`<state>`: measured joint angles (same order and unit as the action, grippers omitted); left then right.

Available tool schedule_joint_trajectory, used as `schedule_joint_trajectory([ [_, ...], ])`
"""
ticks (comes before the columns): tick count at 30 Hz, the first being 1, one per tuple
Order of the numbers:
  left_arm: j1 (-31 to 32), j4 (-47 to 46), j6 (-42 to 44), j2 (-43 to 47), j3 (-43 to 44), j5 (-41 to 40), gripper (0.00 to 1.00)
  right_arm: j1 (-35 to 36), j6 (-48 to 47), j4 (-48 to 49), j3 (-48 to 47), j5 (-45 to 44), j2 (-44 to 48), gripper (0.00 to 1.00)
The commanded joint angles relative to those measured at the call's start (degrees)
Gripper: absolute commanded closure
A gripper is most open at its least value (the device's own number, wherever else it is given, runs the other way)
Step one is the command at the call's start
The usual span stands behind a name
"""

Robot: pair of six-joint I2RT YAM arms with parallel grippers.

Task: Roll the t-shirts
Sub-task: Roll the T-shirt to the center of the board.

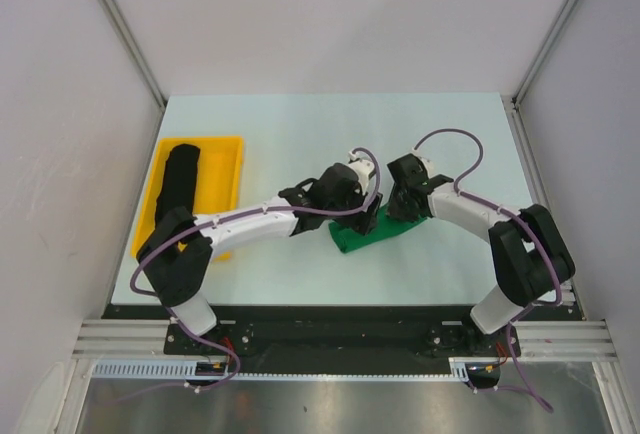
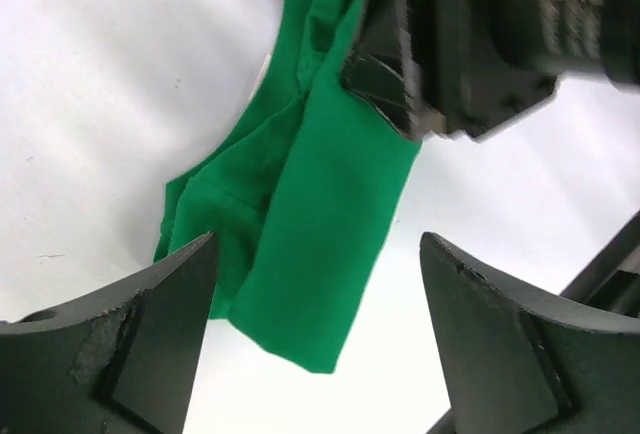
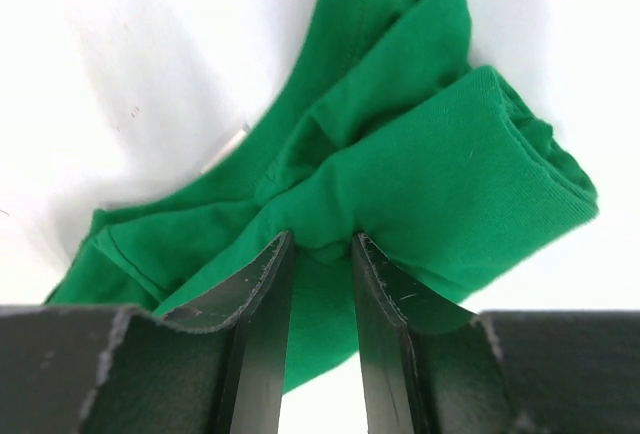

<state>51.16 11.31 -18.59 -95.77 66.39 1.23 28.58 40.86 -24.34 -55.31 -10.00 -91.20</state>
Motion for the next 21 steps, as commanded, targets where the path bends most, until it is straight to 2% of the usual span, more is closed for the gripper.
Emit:
schedule_joint_trajectory([
  [1, 3.9, -5.3, 5.5, 0.0, -1.7, -5.6, 0.17, -0.5, -0.2, 0.5, -1.9, 4.4, -3.9, 0.65],
  [6, 6.8, -9.6, 7.3, -3.5, -2.8, -9.1, 0.22, -1.9, 0.3, 1.5, -2.5, 6.7, -5.4, 0.65],
  [9, 7.2, -9.8, 7.3, -6.0, -2.8, -10.6, 0.28, -2.5, 0.5, 1.7, -2.5, 8.0, -5.7, 0.65],
  [12, 7.2, -9.5, 6.8, -8.4, -2.8, -12.7, 0.4, -3.1, 0.4, 1.4, -2.5, 8.1, -5.0, 0.65],
  [13, 7.2, -9.4, 6.5, -8.8, -3.1, -13.7, 0.47, -3.3, 0.4, 1.0, -2.5, 7.7, -4.6, 0.64],
  [15, 7.2, -9.6, 5.6, -9.2, -4.1, -15.5, 0.52, -3.4, 0.1, 0.7, -2.5, 7.5, -3.6, 0.64],
  [16, 7.2, -9.7, 5.4, -9.4, -4.3, -15.5, 0.59, -3.4, 0.1, 0.3, -2.5, 7.1, -3.2, 0.64],
  [18, 7.2, -9.3, 5.2, -9.8, -4.4, -13.6, 0.68, -3.4, -0.2, 0.0, -2.5, 6.7, -2.7, 0.64],
  [19, 7.2, -9.2, 4.9, -9.8, -4.5, -12.6, 0.77, -3.4, -0.3, -0.2, -2.5, 6.3, -2.6, 0.64],
  [21, 7.2, -9.7, 3.0, -9.3, -5.6, -9.7, 0.88, -3.5, -0.4, -0.3, -2.5, 6.2, -2.7, 0.64],
])
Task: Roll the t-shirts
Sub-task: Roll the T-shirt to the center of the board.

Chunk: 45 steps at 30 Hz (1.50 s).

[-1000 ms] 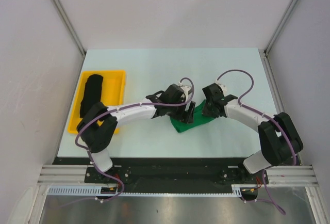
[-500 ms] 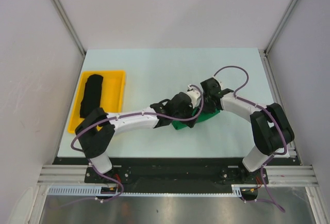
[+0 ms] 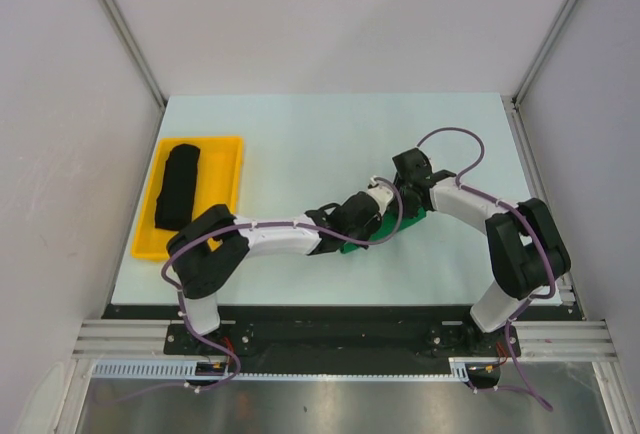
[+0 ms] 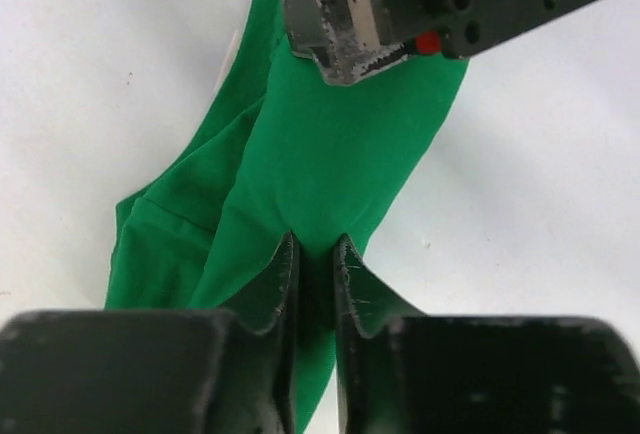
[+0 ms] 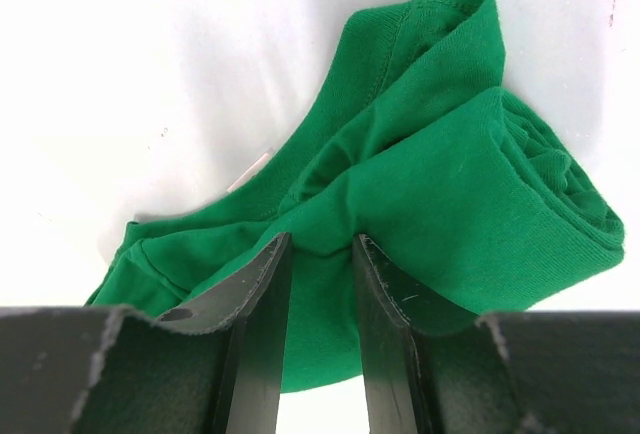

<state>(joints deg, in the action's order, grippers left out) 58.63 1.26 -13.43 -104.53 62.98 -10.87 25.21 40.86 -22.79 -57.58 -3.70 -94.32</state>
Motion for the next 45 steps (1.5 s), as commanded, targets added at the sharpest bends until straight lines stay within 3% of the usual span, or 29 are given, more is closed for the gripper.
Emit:
schedule_joint_trajectory([
  [1, -0.3, -0.1, -2.9, 0.5, -2.8, 3.5, 0.89, -0.2, -0.4, -2.0, -0.2, -0.3, 0.5, 0.64],
  [5, -0.3, -0.2, -8.7, 1.8, -4.7, 8.3, 0.93, -0.1, -0.7, -2.8, -0.2, -1.1, 1.2, 0.64],
  [6, -0.3, -0.2, -10.2, 2.0, -5.0, 9.7, 1.0, 0.1, -0.7, -3.0, -0.2, -1.3, 2.1, 0.61],
  [10, -0.1, -1.1, -17.3, 2.5, -6.7, 16.6, 1.0, 0.2, -1.3, -4.6, -0.2, -3.1, 5.6, 0.58],
  [18, 0.7, -6.1, -30.2, 3.5, -9.4, 21.6, 1.0, 0.3, -1.5, -12.1, 0.6, -7.7, 15.6, 0.57],
  [29, 1.6, -14.6, -43.3, 2.9, -13.4, 24.8, 1.0, 0.0, 1.8, -16.2, 14.3, -7.8, 34.1, 0.57],
  [40, 1.6, -14.5, -42.8, 2.1, -11.7, 25.9, 1.0, 0.1, 0.1, -8.9, 14.6, -6.1, 24.5, 0.62],
  [45, 0.9, -9.1, -37.4, 3.8, -8.1, 25.3, 0.78, 0.0, -1.0, -7.5, 13.3, -6.1, 19.7, 0.61],
])
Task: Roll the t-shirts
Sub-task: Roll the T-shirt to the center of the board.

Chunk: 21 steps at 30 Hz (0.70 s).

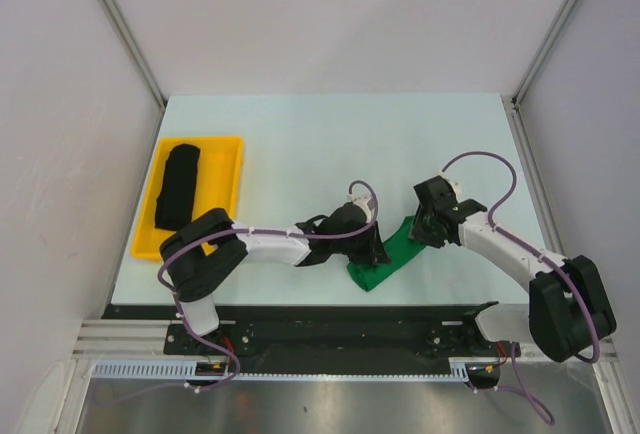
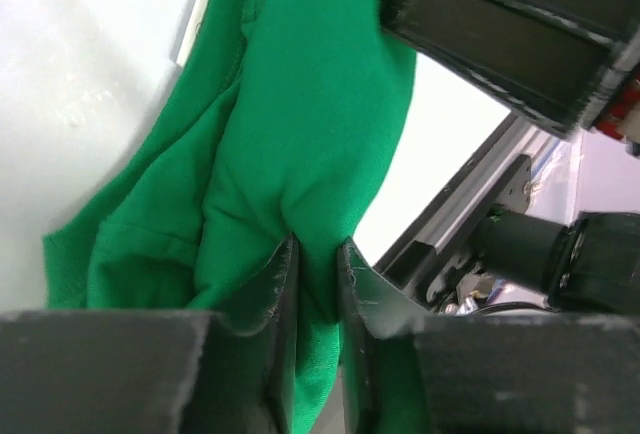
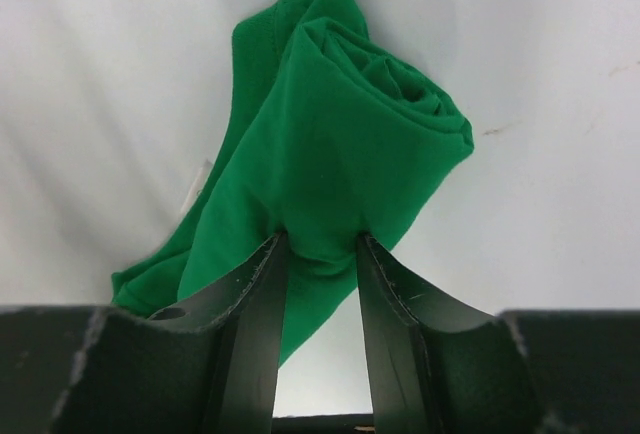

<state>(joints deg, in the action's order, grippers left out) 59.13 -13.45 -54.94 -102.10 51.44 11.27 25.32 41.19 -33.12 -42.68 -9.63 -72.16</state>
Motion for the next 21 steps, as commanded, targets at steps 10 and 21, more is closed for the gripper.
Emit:
schedule_joint_trajectory([
  [10, -2.1, 18.7, 17.7, 7.2, 10.4, -1.2, 0.26, -0.1, -2.4, 3.3, -2.8, -0.2, -6.2, 0.6],
  [21, -5.3, 27.4, 36.2, -3.5, 20.4, 7.6, 0.11, -0.1, -2.3, 4.0, -3.3, 0.9, -7.4, 0.6],
])
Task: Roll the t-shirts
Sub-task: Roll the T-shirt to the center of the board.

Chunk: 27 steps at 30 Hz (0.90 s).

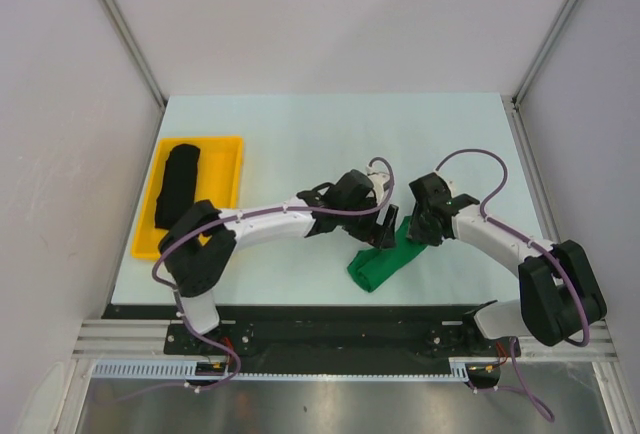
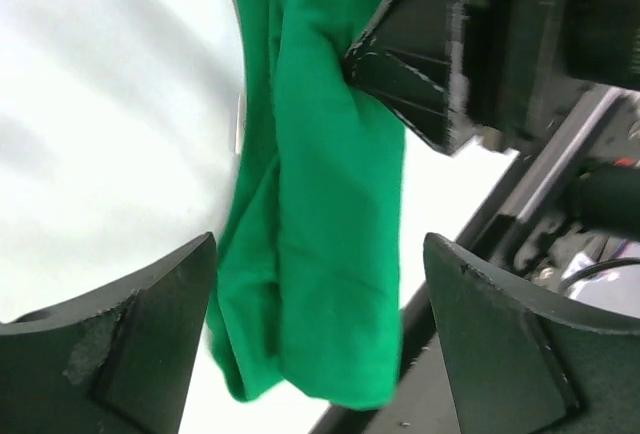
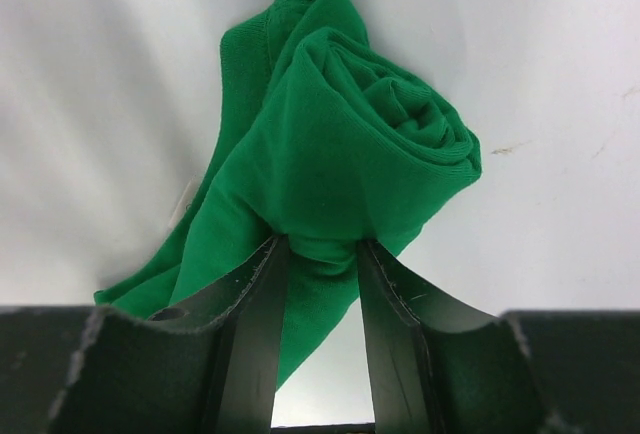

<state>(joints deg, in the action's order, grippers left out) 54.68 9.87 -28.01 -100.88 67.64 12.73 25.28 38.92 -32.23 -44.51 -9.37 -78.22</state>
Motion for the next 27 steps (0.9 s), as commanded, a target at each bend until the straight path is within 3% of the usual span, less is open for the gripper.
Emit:
schedule_joint_trajectory([
  [1, -0.8, 4.9, 10.0, -5.8, 5.0, 6.7, 0.11, -0.1, 0.0, 3.2, -1.5, 0.5, -1.5, 0.6],
  [8, -0.8, 6.0, 10.9, -13.1, 7.9, 9.9, 0.1, -0.2, 0.0, 3.0, -1.7, 0.6, -1.5, 0.6],
  [20, -0.1, -2.4, 4.3, -14.4, 2.9, 16.4, 0.16, -0.5, -0.2, 3.5, -1.8, 0.8, -1.9, 0.6],
  [27, 0.4, -1.3, 2.1, -16.6, 5.0, 13.8, 0.2, -0.8, -0.1, 3.8, -1.8, 0.8, -2.0, 0.6],
])
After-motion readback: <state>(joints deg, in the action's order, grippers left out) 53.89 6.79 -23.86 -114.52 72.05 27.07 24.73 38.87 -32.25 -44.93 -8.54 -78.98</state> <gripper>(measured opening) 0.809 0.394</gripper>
